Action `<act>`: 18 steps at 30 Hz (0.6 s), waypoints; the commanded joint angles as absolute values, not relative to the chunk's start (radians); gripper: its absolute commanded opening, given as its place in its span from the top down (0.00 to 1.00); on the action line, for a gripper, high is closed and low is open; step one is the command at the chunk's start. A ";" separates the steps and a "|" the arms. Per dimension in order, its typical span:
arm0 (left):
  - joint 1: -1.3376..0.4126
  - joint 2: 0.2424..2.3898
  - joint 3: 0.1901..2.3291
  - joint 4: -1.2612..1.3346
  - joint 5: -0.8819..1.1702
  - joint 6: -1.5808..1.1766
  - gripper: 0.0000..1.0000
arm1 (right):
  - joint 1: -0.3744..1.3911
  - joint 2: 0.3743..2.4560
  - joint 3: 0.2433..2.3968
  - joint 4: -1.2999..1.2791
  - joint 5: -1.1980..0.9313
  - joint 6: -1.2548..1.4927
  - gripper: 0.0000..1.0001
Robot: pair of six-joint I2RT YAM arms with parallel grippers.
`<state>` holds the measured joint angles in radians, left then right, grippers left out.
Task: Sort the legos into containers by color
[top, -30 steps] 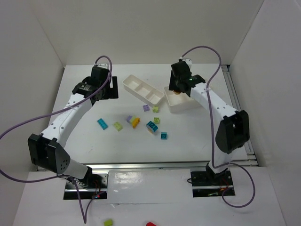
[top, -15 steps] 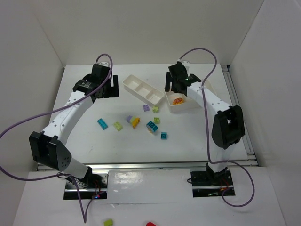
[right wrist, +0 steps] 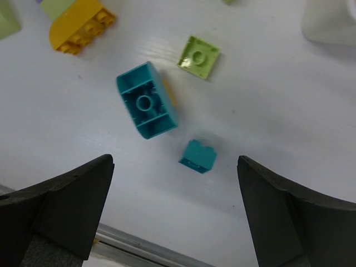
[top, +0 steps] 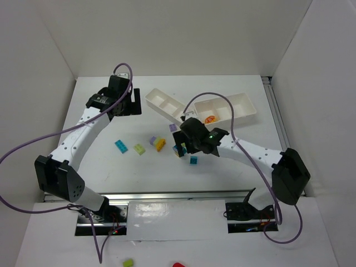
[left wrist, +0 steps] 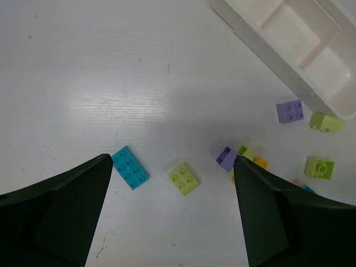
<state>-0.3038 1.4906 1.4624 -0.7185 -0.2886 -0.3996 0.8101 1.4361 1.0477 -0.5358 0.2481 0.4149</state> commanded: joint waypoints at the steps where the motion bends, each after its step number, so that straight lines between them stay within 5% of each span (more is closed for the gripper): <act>1: -0.307 1.503 1.488 -0.723 -0.265 -0.417 0.01 | 0.839 1.486 1.080 -0.445 0.225 0.296 0.01; 10: -0.282 1.494 1.476 -0.713 -0.163 -0.394 0.02 | 0.830 1.657 1.161 -0.376 0.054 0.135 0.02; 18: -0.241 1.494 1.465 -0.713 -0.094 -0.383 0.03 | 0.776 1.692 1.140 -0.311 -0.005 0.166 0.27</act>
